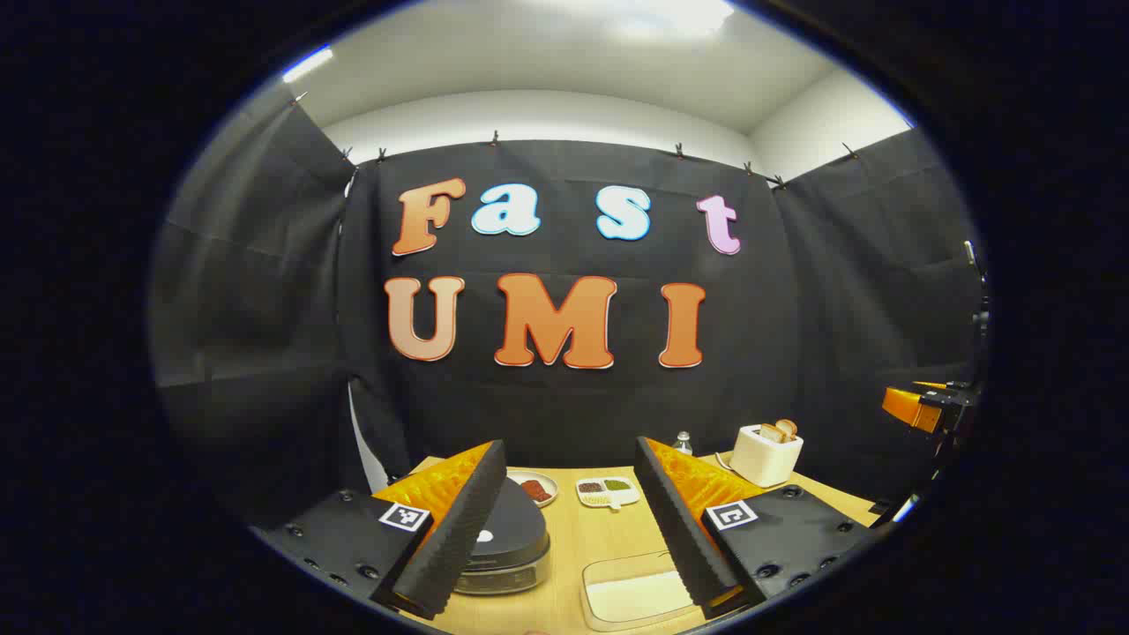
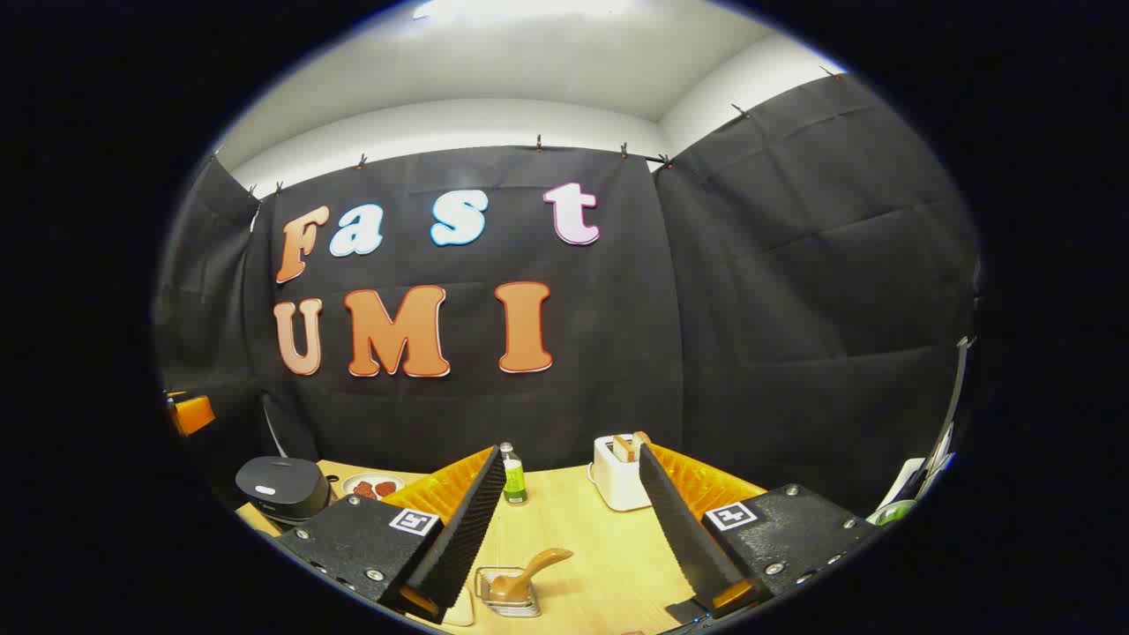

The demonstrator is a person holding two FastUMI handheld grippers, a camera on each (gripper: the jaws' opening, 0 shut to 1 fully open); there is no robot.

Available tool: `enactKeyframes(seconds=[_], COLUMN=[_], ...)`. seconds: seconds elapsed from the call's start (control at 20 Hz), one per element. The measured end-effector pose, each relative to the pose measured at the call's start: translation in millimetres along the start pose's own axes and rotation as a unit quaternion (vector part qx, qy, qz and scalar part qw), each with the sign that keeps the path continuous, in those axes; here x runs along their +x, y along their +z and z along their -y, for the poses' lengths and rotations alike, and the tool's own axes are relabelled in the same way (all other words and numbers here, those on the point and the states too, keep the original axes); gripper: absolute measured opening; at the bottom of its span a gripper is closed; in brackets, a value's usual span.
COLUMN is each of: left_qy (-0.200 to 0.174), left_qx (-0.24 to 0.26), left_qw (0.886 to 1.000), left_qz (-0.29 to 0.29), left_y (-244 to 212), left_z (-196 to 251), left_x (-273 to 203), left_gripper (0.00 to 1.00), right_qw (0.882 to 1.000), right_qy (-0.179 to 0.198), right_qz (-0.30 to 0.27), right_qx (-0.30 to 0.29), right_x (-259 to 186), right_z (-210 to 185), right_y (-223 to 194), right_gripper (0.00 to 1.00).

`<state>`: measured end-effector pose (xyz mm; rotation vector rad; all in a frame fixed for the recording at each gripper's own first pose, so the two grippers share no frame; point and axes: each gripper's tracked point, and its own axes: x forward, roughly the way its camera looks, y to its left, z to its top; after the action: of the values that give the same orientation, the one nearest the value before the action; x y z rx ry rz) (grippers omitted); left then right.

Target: Close the left gripper, press the button to open the rice cooker; take a wooden spoon from the chopstick holder with the right hand, scoop a spoonful of rice and pour it into the rice cooker, then put the wooden spoon back into the chopstick holder.

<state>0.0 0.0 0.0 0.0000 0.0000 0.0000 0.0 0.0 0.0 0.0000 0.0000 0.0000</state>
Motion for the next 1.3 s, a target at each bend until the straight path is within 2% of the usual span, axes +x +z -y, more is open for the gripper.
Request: enactKeyframes(seconds=[0.05, 0.2, 0.4, 0.45, 0.5, 0.6, 0.65, 0.7, 0.75, 0.95, 1.0, 1.2, 1.25, 1.3], left_qy=[0.006, 0.022, 0.04, 0.039, 0.041, 0.049, 0.054, 0.059, 0.061, 0.062, 0.06, 0.063, 0.066, 0.07], left_qx=[-0.001, -0.012, -0.026, -0.026, -0.026, -0.025, -0.026, -0.027, -0.027, -0.011, -0.013, -0.006, -0.006, -0.005], left_qw=[1.0, 1.0, 0.999, 0.999, 0.999, 0.998, 0.998, 0.998, 0.998, 0.998, 0.998, 0.998, 0.998, 0.998], left_qz=[0.001, -0.002, -0.002, -0.003, -0.006, -0.007, -0.005, -0.004, -0.002, 0.001, 0.001, 0.002, 0.002, 0.002], left_y=[6, 16, 27, 30, 29, 33, 34, 36, 38, 41, 42, 48, 49, 52], left_z=[-13, -37, -49, -48, -47, -46, -45, -42, -39, -25, -21, -25, -29, -34], left_x=[-4, -9, -15, -15, -17, -15, -17, -20, -20, -23, -25, -29, -29, -29], left_gripper=[0.99, 0.98, 1.0, 0.95, 1.0, 1.0, 0.95, 0.98, 0.96, 1.0, 0.98, 0.95, 1.0, 0.98], right_qw=[1.0, 1.0, 1.0, 0.999, 0.999, 0.999, 0.999, 0.999, 0.999, 0.998, 0.998, 0.998, 0.998, 0.997], right_qy=[0.003, 0.014, 0.024, 0.027, 0.03, 0.033, 0.037, 0.043, 0.047, 0.062, 0.062, 0.064, 0.065, 0.067], right_qz=[0.003, -0.014, -0.013, -0.016, -0.019, -0.019, -0.019, -0.019, -0.021, -0.029, -0.027, -0.025, -0.025, -0.024], right_qx=[0.003, 0.012, 0.002, 0.007, 0.007, -0.002, -0.003, -0.001, 0.001, 0.015, 0.016, -0.001, 0.001, 0.003], right_x=[-5, -15, -14, -13, -12, -8, -6, -6, -6, -2, -1, 1, 0, -1], right_z=[-7, -22, -25, -25, -25, -22, -20, -20, -20, -15, -14, -20, -21, -23], right_y=[8, 11, 22, 23, 25, 26, 27, 26, 24, 20, 21, 21, 23, 25], right_gripper=[0.94, 0.94, 0.94, 0.94, 0.94, 0.94, 0.94, 0.94, 0.94, 0.94, 0.94, 0.94, 0.94, 0.94])
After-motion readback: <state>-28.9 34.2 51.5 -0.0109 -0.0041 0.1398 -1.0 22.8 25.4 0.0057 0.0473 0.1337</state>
